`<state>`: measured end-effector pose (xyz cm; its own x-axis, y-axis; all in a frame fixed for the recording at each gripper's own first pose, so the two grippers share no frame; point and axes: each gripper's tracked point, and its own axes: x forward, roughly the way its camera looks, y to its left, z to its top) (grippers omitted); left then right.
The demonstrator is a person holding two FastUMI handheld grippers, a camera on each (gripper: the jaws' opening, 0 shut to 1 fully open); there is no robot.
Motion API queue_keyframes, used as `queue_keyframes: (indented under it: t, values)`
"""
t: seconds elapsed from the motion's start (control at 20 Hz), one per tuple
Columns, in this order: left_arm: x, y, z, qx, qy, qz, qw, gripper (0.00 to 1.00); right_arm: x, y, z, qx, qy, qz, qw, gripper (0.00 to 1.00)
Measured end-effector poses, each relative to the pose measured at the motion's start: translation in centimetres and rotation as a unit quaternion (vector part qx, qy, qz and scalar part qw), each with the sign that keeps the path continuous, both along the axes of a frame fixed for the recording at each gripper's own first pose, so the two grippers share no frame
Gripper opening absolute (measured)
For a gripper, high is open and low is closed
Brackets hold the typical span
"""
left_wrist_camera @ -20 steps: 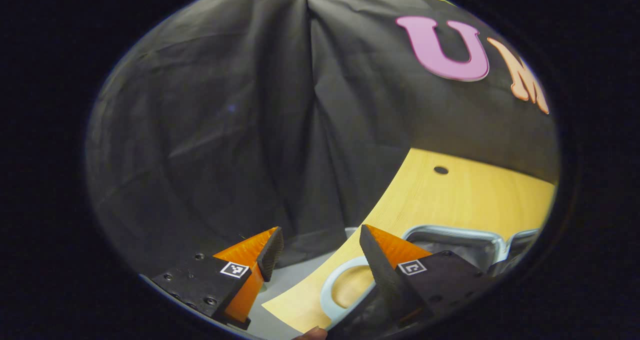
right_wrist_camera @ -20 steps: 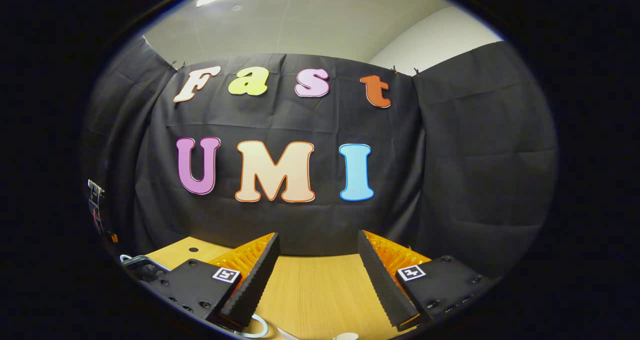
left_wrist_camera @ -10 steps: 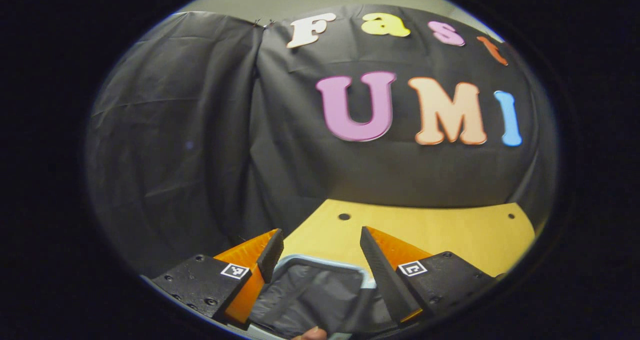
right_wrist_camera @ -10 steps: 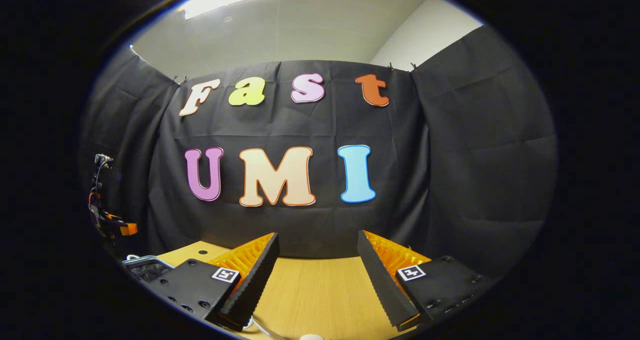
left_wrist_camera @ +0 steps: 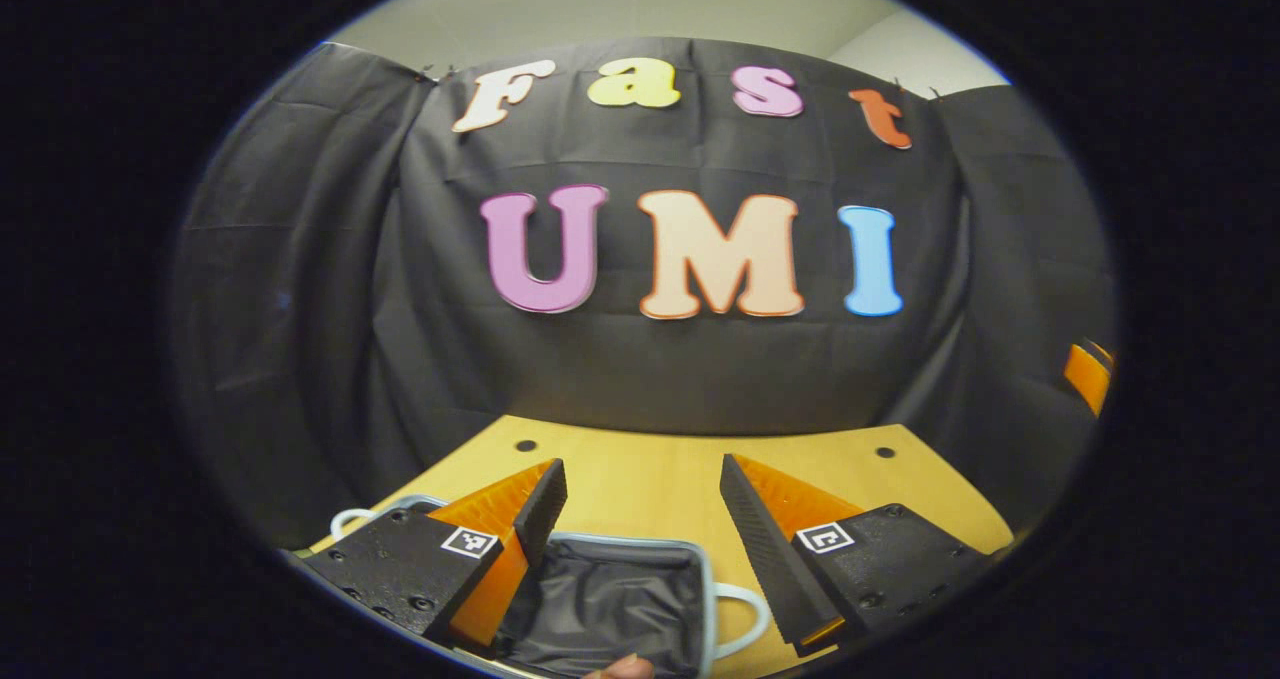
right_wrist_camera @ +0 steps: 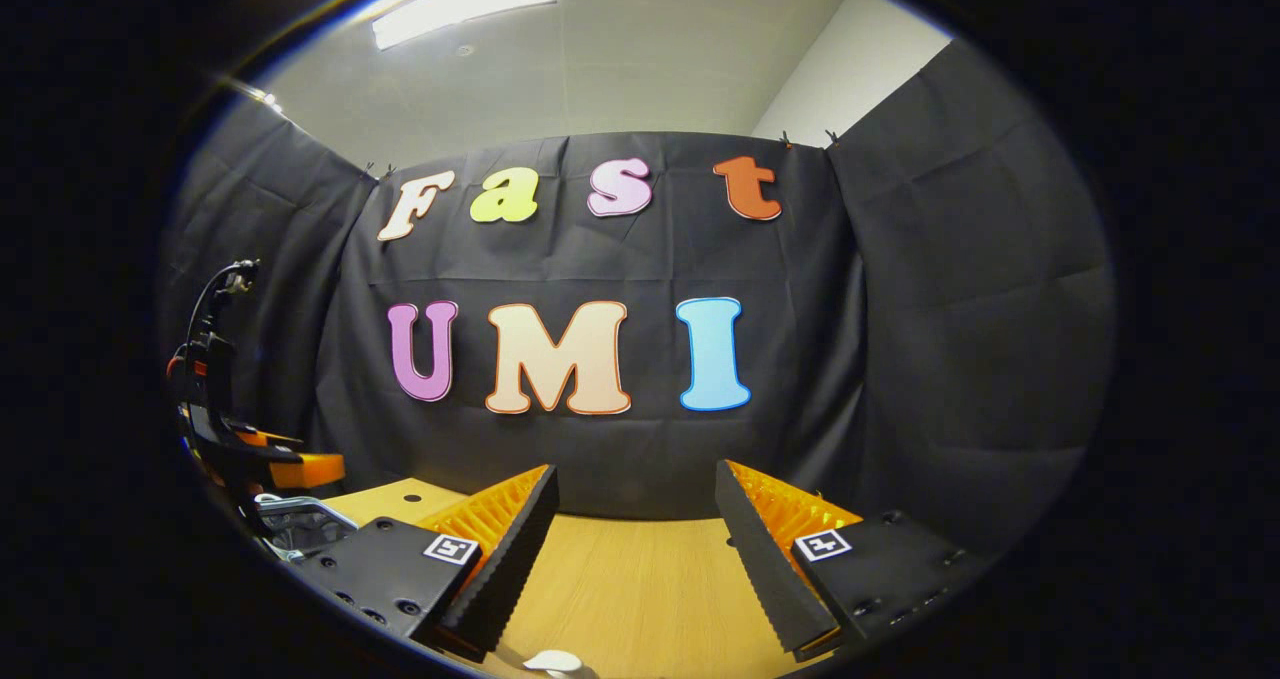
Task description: First open the suitcase, pack the skin care products into it, and then close the suitcase.
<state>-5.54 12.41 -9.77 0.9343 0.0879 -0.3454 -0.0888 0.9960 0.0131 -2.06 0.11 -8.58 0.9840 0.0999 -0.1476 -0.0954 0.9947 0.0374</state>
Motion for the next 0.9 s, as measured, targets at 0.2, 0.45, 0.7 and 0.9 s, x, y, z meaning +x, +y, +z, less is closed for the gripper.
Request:
queue_keyframes:
  t: [0.2,0.45,0.7,0.9]
  values:
    - [-1.1,-6.8,-3.1,-0.026,0.029,-0.048,0.998,0.93,-0.5,-2.0,0.0,-0.004,0.0,0.003,1.0,0.99]
    - [-3.2,-12.0,-8.5,-0.044,0.082,-0.077,0.993,0.93,-1.0,-3.9,-0.2,-0.01,0.0,0.002,1.0,0.99]
    - [-5.6,-14.5,-14.0,-0.061,0.148,-0.082,0.984,0.92,-1.7,-4.9,-0.4,-0.019,0.003,0.004,1.0,0.99]
    - [-6.7,-15.6,-17.9,-0.062,0.184,-0.081,0.978,0.93,-2.5,-5.5,-0.7,-0.025,0.008,0.0,1.0,0.99]
